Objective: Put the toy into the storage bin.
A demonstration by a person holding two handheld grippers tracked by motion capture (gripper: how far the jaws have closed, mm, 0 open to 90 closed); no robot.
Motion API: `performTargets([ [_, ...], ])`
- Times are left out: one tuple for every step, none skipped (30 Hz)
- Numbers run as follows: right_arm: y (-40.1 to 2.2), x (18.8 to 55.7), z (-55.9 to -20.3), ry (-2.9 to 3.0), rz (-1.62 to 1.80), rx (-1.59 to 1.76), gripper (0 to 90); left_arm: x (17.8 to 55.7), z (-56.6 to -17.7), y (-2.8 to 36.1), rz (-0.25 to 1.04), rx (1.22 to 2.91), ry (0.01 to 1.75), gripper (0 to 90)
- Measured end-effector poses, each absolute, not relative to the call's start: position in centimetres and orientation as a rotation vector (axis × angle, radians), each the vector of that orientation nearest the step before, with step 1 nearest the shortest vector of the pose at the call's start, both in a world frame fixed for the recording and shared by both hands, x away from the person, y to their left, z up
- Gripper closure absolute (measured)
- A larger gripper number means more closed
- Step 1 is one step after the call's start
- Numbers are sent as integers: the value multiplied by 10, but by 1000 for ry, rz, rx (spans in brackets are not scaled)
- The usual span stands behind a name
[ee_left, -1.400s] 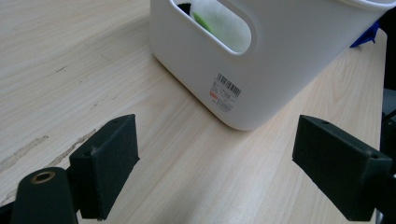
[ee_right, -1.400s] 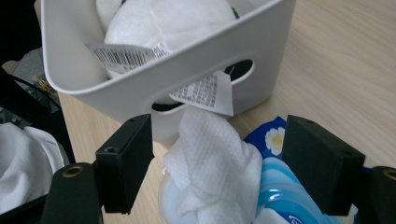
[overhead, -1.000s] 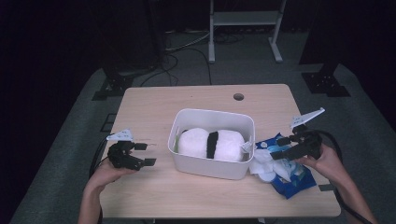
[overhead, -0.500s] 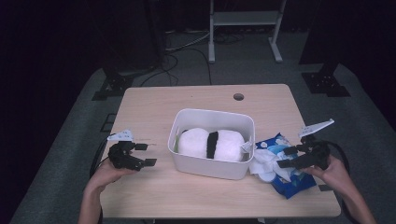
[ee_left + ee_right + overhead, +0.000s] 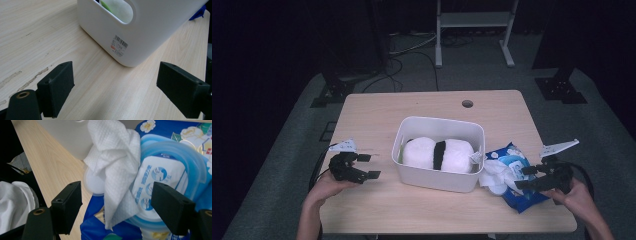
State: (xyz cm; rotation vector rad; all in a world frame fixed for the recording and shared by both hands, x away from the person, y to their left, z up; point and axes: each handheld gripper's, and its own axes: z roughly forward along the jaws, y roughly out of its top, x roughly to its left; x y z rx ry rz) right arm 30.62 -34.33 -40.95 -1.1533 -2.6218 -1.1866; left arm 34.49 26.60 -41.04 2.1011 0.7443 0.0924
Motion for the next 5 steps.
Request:
performTargets([
  [-345, 304, -410, -2617, -1191, -1159, 236, 345, -411, 266, 92, 2102, 745, 130],
  [-346, 302, -410, -2612, -1190, -1166, 236, 345, -411, 265, 92, 2105, 744, 130],
  [-347, 300, -410, -2615, -1193, -1169, 236, 345, -411, 265, 92, 2103, 744, 129],
  [-349, 299, -410, -2611, -1199, -1170, 236, 345, -411, 265, 88, 2106, 743, 130],
  [-350, 297, -410, -2609, -1203, -1173, 236, 345, -412, 265, 88, 2108, 744, 130],
])
